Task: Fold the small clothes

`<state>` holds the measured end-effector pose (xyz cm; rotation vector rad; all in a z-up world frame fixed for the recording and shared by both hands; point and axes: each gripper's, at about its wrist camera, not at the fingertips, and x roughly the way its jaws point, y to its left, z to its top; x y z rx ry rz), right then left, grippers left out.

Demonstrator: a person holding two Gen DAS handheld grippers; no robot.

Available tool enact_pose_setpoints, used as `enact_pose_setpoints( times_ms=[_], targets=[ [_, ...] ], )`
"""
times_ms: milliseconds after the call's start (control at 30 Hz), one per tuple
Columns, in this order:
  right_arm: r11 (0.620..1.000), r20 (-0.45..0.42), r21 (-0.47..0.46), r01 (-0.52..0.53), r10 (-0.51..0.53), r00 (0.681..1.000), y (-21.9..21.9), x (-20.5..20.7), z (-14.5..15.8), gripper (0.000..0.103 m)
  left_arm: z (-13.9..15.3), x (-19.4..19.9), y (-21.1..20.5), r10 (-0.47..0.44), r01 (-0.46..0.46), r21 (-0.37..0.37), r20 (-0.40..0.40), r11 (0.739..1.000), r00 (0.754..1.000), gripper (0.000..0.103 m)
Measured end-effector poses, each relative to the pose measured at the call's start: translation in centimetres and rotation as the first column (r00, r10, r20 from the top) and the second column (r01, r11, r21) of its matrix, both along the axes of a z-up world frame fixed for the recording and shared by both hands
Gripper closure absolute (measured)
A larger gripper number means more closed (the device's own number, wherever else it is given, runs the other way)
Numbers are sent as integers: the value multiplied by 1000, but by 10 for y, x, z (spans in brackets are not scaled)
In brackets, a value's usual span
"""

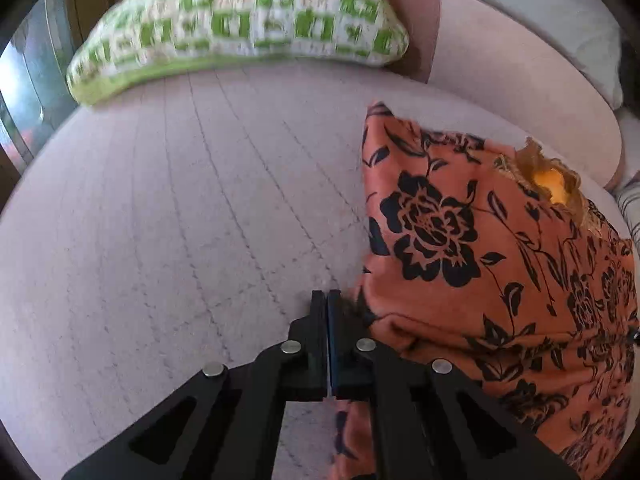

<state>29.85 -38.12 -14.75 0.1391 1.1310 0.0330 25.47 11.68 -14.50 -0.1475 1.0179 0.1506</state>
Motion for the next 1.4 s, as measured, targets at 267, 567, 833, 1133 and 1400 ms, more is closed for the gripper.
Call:
enact_pose_setpoints(
  times_ms=[267,567,833,1133,1400],
  targets=[
    [891,206,442,-106,14,978,-2,8,50,27,59,2,-41,-128,155,-94,245,983,961,52],
    [861,110,509,14,-81,991,-11,21,11,13,24,7,-35,-12,15,-37,79,999,997,51],
    [938,137,346,-34,-15,990,-40,-108,21,13,36,-141,-12,29,-23,-106,59,994,998,33],
    [981,109,184,55,-76,991,-93,-239,20,12,9,-237,-31,-84,79,-92,-45,993,995,32],
    [995,-83,99,-19,28,996,-79,-247,-21,3,-13,-249,-57,-141,142,14,-46,990,989,23]
  ],
)
